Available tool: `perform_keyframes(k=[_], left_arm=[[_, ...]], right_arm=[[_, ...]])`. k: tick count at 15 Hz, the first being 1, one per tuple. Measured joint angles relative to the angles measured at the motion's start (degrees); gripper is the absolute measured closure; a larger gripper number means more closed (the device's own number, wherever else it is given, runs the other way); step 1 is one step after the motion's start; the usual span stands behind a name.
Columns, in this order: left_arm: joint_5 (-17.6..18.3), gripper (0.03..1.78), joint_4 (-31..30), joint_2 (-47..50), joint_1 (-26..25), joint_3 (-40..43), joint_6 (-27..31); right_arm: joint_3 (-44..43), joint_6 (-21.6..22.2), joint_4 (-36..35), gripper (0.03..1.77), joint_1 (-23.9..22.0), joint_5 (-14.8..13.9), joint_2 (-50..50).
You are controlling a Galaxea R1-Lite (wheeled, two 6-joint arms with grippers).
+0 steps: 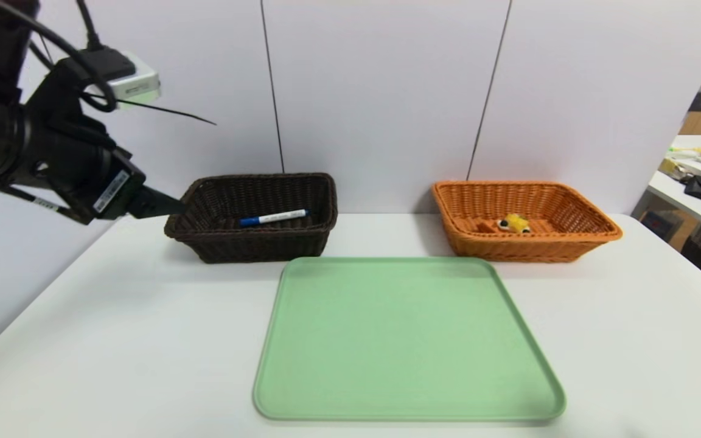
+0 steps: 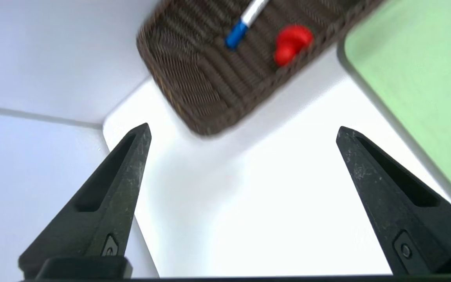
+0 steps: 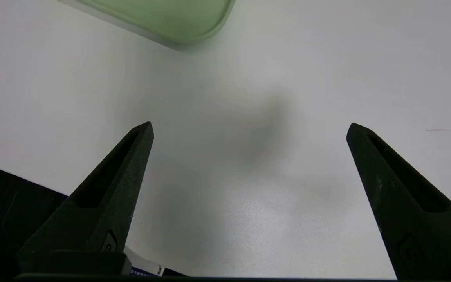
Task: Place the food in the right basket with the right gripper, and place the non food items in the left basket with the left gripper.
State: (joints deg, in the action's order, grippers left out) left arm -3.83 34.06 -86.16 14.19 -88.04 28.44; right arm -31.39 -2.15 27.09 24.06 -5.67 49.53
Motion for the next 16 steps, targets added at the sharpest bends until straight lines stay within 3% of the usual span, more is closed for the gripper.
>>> perform_keyframes(k=[4, 12, 16], left_arm=[[0.11, 0.12, -0.16, 12.26, -1.35, 14.29, -4.08], [-0.35, 0.12, -0.24, 31.29, -2.27, 32.91, -9.51], [-0.02, 0.12, -0.85, 37.22, -7.03, 39.18, -10.51]], right_arm=[[-0.46, -0.06, -0.13, 0.10, -0.48, -1.68, -0.72], [-0.39, -0.05, 0.26, 0.10, -2.82, -4.41, -2.32], [-0.20, -0.85, 0.41, 0.10, -6.02, -5.18, -3.84]])
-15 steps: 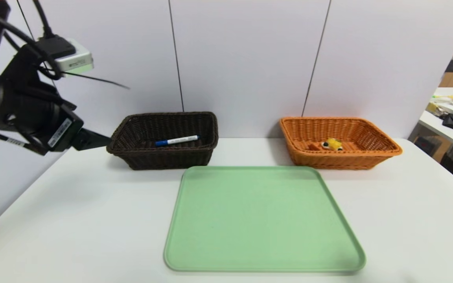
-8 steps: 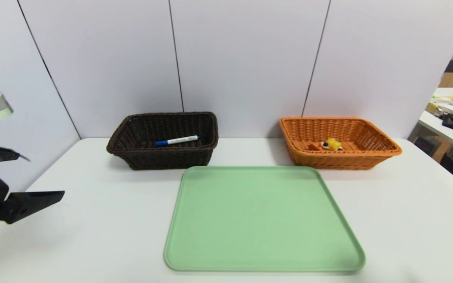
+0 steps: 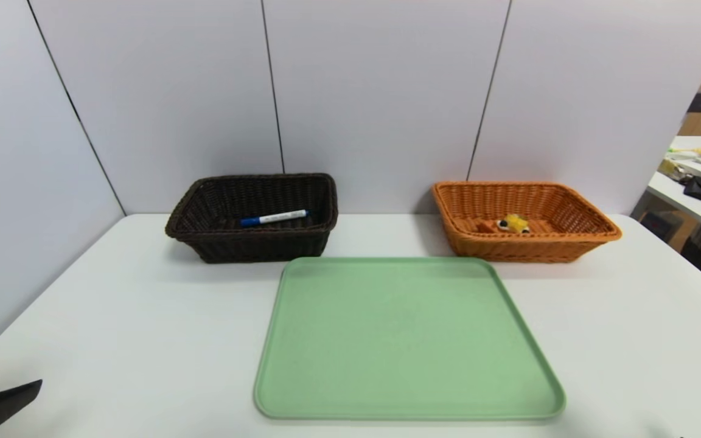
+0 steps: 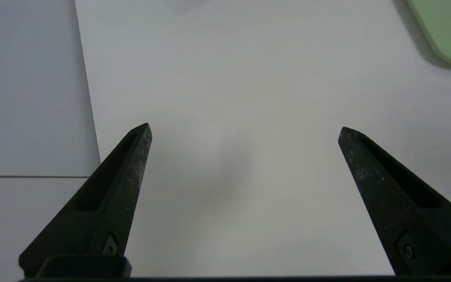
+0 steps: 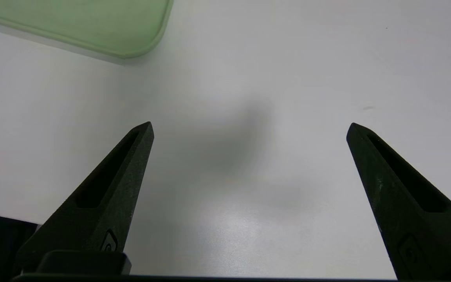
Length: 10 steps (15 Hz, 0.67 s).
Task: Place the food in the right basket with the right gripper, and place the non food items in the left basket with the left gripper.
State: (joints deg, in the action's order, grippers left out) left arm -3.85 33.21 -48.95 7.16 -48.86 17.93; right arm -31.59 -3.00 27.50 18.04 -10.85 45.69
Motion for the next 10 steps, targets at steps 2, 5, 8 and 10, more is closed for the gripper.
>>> perform_keyframes(k=[2, 5, 8, 10], left_arm=[[0.13, 0.12, -1.44, 2.76, -2.69, 3.27, -0.07], [0.28, 0.12, -3.34, 6.73, -5.25, 7.77, -0.24], [1.65, 0.12, -3.39, 10.97, -5.79, 10.56, -1.65], [2.38, 0.12, -3.13, 13.40, -6.00, 11.59, -2.21]], right_arm=[[-0.16, -0.59, -0.28, 0.10, -2.86, -0.72, -0.35], [-0.33, -0.94, -0.46, 0.10, -6.12, -1.94, -0.79], [-0.33, -0.91, -0.41, 0.10, -9.12, -2.65, -2.12], [-0.33, -0.91, -0.39, 0.10, -11.33, -2.76, -3.50]])
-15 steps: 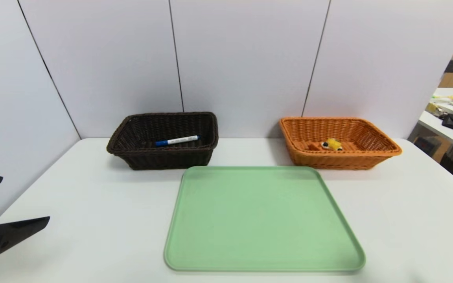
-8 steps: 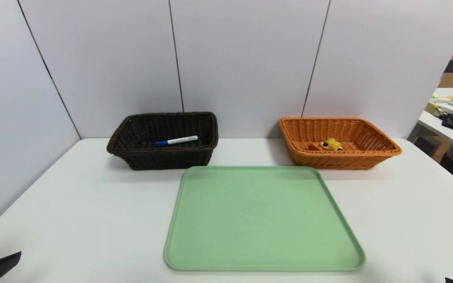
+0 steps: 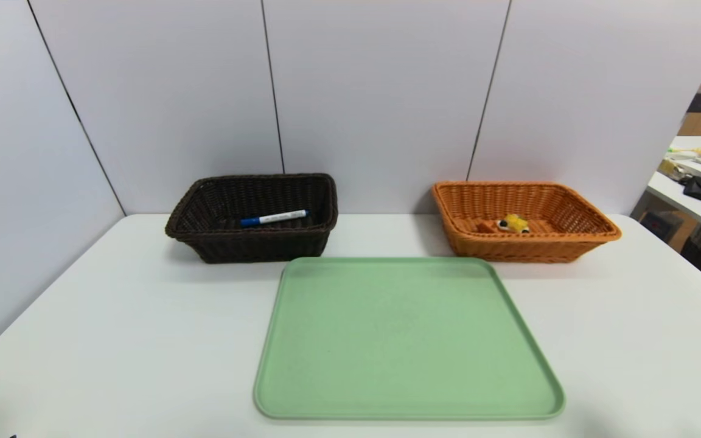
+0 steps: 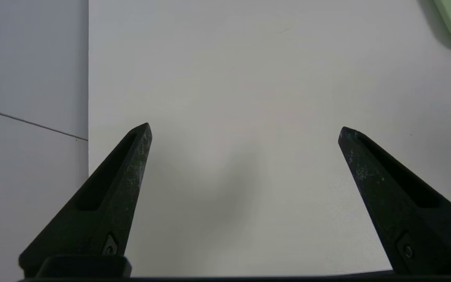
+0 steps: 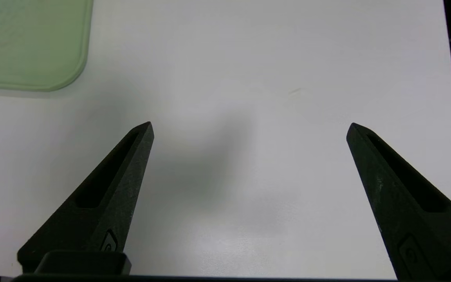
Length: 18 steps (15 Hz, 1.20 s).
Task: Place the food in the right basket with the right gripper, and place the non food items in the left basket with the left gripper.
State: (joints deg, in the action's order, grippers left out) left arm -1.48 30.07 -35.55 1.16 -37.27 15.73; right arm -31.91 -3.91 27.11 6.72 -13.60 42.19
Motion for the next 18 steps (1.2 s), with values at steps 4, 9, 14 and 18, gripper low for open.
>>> perform_keyframes(k=[4, 9, 14, 18], left_arm=[[1.38, 0.12, -0.09, 3.89, -2.91, 2.12, -0.02], [6.88, 0.12, 1.90, 8.35, -7.72, 2.99, 0.00], [7.01, 0.12, 2.41, 12.31, -9.89, 5.24, -0.33], [12.34, 0.12, 2.56, 16.07, -10.28, 6.92, -0.44]], right_arm=[[1.40, 0.11, 0.41, 0.10, -2.91, -0.32, -3.85], [3.69, 0.23, 0.65, 0.10, -5.16, -0.30, -7.47], [6.49, 0.00, 0.72, 0.10, -6.50, 0.16, -11.65], [7.96, -0.79, 0.72, 0.10, -6.56, 1.57, -15.07]])
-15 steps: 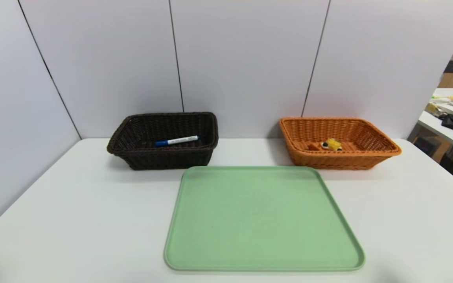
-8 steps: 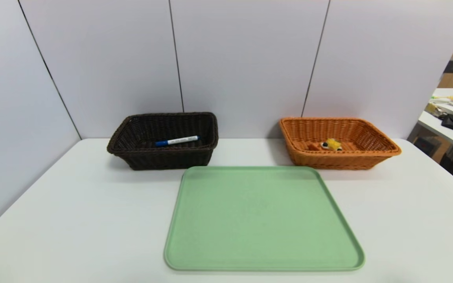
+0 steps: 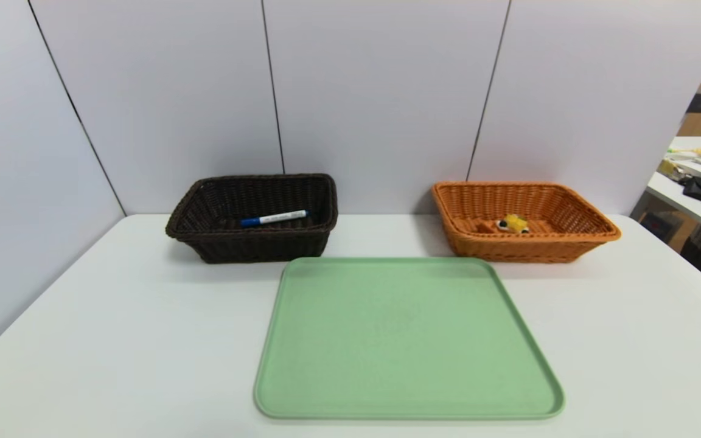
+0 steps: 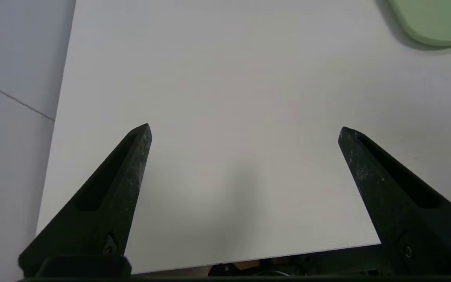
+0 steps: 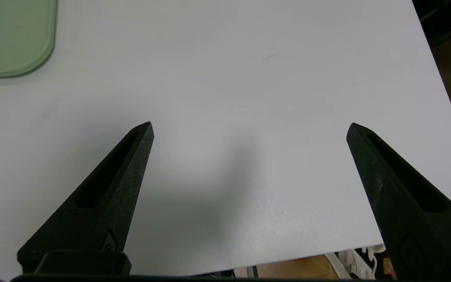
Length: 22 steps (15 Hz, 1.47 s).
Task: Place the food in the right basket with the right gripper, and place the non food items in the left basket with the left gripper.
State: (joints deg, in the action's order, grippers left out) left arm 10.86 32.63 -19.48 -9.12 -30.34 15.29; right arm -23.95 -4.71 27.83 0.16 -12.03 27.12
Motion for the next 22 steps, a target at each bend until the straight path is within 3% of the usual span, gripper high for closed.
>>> perform_keyframes(k=[3, 13, 22], left_arm=[[4.77, 0.12, -0.23, 0.49, 1.99, -0.83, 0.28], [6.19, 0.12, 0.30, 3.17, 7.11, 3.12, 0.72], [6.63, 0.12, 0.27, 7.36, 7.50, 7.28, 1.00]], right_arm=[[0.69, -0.78, 0.02, 0.10, 0.00, 0.24, -1.55], [1.85, -1.11, -0.05, 0.10, 0.11, 0.73, -3.07], [6.07, -1.44, 1.63, 0.10, -0.13, 2.11, -8.22]])
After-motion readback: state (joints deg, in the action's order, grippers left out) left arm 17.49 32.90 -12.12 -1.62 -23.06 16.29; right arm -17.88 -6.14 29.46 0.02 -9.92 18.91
